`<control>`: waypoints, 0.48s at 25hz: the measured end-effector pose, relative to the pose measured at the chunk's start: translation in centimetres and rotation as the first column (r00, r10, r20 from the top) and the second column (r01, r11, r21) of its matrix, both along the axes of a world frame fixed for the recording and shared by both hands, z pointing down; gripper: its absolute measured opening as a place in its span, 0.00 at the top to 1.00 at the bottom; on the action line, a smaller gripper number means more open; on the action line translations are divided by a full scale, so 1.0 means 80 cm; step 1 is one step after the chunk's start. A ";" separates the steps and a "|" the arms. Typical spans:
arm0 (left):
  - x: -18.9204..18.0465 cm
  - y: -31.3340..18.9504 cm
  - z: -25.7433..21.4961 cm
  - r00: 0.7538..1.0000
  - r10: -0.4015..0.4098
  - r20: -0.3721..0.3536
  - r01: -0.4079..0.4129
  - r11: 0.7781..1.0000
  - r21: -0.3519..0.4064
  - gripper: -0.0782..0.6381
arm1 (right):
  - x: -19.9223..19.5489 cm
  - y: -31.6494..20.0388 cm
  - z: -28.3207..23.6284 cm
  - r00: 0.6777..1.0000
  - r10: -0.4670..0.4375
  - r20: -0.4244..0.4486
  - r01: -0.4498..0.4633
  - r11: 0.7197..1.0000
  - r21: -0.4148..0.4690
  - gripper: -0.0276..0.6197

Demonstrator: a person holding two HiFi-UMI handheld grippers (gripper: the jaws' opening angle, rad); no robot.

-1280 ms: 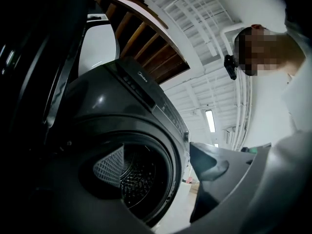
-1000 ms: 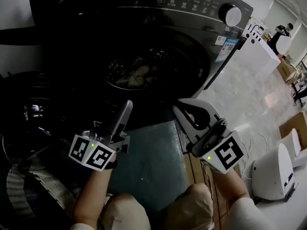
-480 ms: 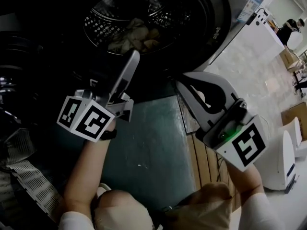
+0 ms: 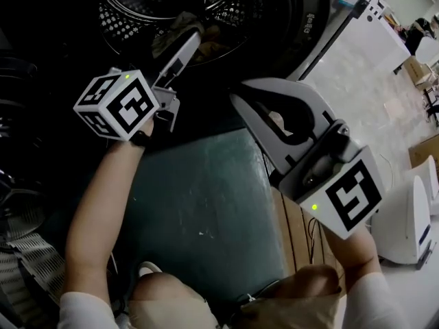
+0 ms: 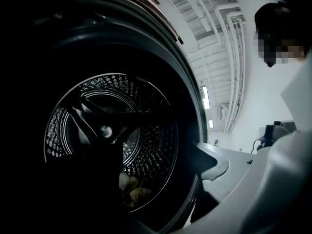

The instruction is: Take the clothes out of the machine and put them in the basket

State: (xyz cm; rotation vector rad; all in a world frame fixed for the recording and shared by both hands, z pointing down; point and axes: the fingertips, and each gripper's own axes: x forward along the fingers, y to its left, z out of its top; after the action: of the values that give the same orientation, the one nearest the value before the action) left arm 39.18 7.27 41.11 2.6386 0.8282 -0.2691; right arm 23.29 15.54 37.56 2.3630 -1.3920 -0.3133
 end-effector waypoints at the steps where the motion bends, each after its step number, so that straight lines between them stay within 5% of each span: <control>1: 0.014 0.005 0.002 1.000 0.004 0.014 -0.004 1.000 0.013 0.31 | 0.004 0.003 -0.002 1.000 0.003 0.000 -0.003 1.000 0.008 0.94; 7: 0.079 0.018 0.036 0.991 0.035 0.126 -0.034 0.999 -0.014 0.30 | 0.016 0.013 -0.005 1.000 0.026 -0.007 -0.026 0.999 0.024 0.94; 12: 0.114 0.015 0.051 0.989 0.024 0.143 -0.032 0.998 0.055 0.30 | 0.018 0.016 -0.003 0.999 0.042 -0.011 -0.042 0.999 0.022 0.94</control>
State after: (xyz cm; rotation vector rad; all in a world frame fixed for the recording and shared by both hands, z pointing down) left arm 48.26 8.47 45.19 2.6596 0.8361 -0.0490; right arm 24.74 16.86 37.33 2.4004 -1.3383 -0.3320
